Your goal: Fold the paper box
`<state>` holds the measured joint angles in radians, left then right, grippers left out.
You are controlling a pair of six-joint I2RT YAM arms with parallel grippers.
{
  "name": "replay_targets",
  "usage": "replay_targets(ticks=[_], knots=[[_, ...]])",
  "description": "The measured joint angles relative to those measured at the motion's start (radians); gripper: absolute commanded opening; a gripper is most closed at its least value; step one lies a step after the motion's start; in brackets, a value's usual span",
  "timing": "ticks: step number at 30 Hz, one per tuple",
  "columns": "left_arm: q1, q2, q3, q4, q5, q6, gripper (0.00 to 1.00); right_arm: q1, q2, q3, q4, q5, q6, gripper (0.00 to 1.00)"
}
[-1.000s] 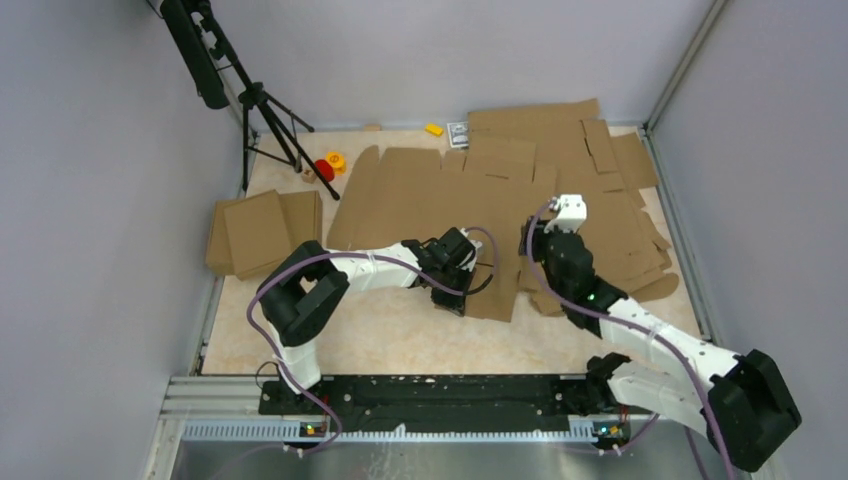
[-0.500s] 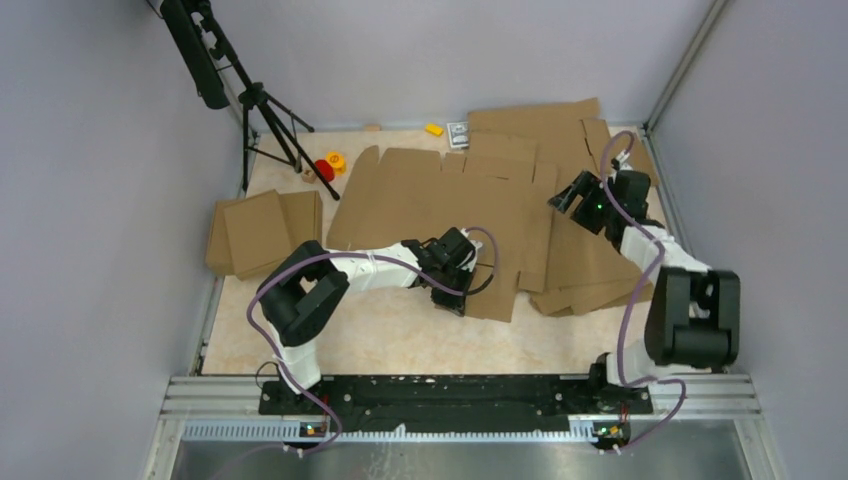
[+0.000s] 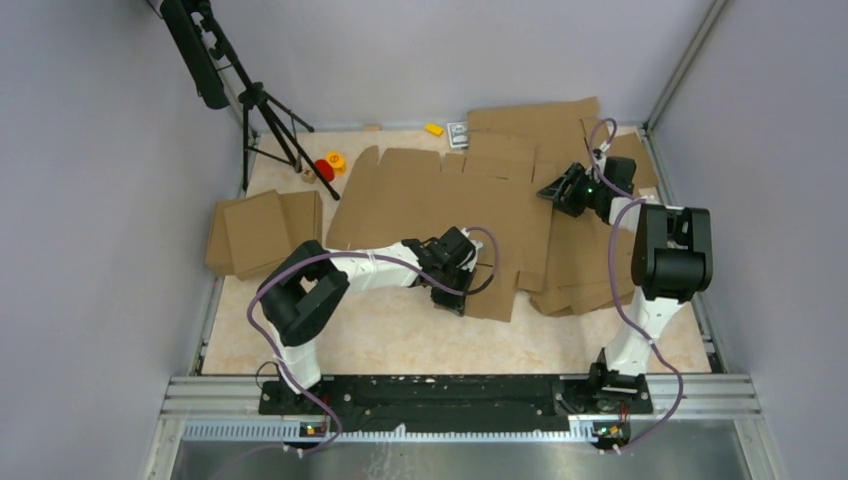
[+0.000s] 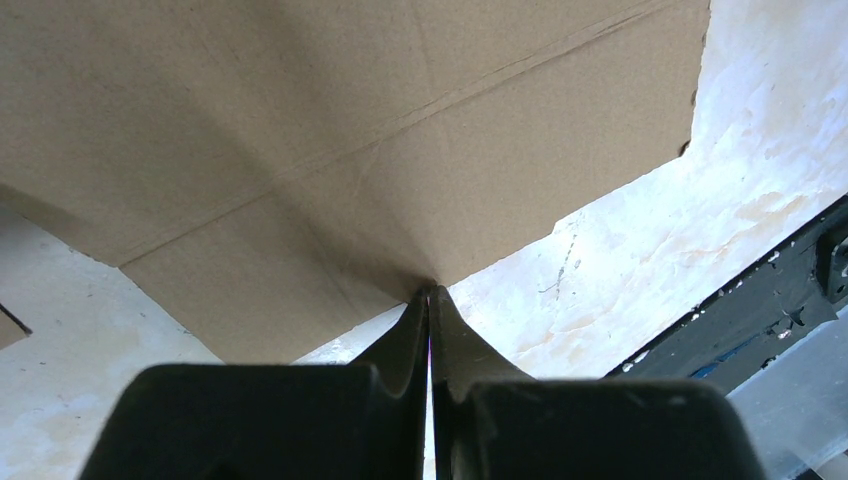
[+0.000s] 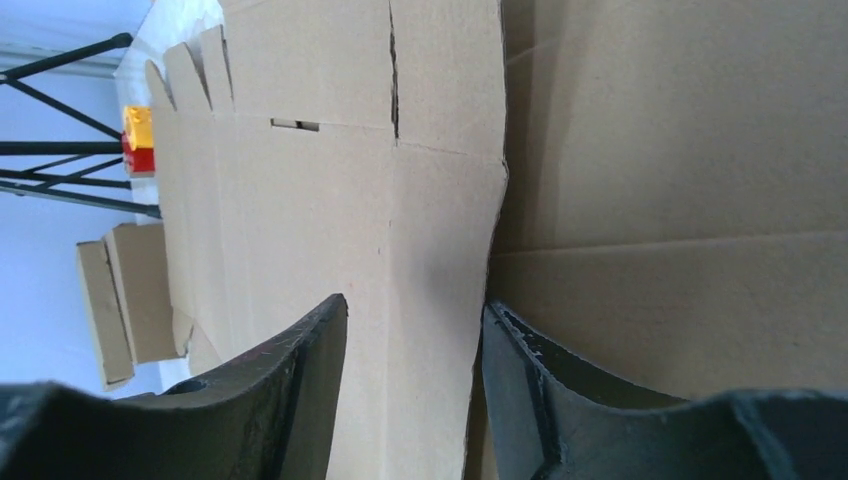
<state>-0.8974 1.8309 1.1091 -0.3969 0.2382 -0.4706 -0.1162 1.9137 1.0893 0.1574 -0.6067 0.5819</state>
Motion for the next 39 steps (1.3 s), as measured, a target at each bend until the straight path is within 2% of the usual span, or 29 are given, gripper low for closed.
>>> replay_targets(ticks=[3,9,10,15,19,22,26,30,34,39], knots=[[0.0,0.0,0.0,-0.001,0.0,0.0,0.0,0.0,0.026,0.019,0.013,-0.036,0.006,0.38],[0.0,0.002,0.003,-0.006,-0.001,0.001,0.0,0.0,0.106,0.059,0.073,-0.114,0.047,0.03],[0.0,0.002,0.003,-0.006,-0.001,0.001,0.0,0.0,0.109,0.059,0.072,-0.118,0.049,0.0],[0.0,0.002,0.013,-0.03,-0.014,0.004,0.0,0.023,0.066,0.06,0.007,-0.07,-0.003,0.0],[0.0,-0.006,0.037,-0.071,-0.036,0.013,0.0,0.093,-0.076,0.059,-0.068,0.063,-0.095,0.0],[0.003,-0.05,0.042,-0.097,-0.05,0.014,0.08,0.183,-0.201,0.052,-0.082,0.177,-0.164,0.0],[0.02,-0.167,0.039,-0.11,-0.054,0.004,0.24,0.271,-0.362,-0.029,-0.025,0.304,-0.218,0.0],[0.038,-0.334,-0.001,-0.11,-0.08,-0.01,0.34,0.291,-0.478,-0.183,0.06,0.402,-0.25,0.0],[0.077,-0.489,-0.089,-0.111,-0.121,-0.018,0.39,0.297,-0.534,-0.302,0.114,0.471,-0.305,0.0],[0.178,-0.588,-0.17,-0.133,-0.182,-0.017,0.51,0.309,-0.626,-0.414,0.23,0.489,-0.397,0.0]])
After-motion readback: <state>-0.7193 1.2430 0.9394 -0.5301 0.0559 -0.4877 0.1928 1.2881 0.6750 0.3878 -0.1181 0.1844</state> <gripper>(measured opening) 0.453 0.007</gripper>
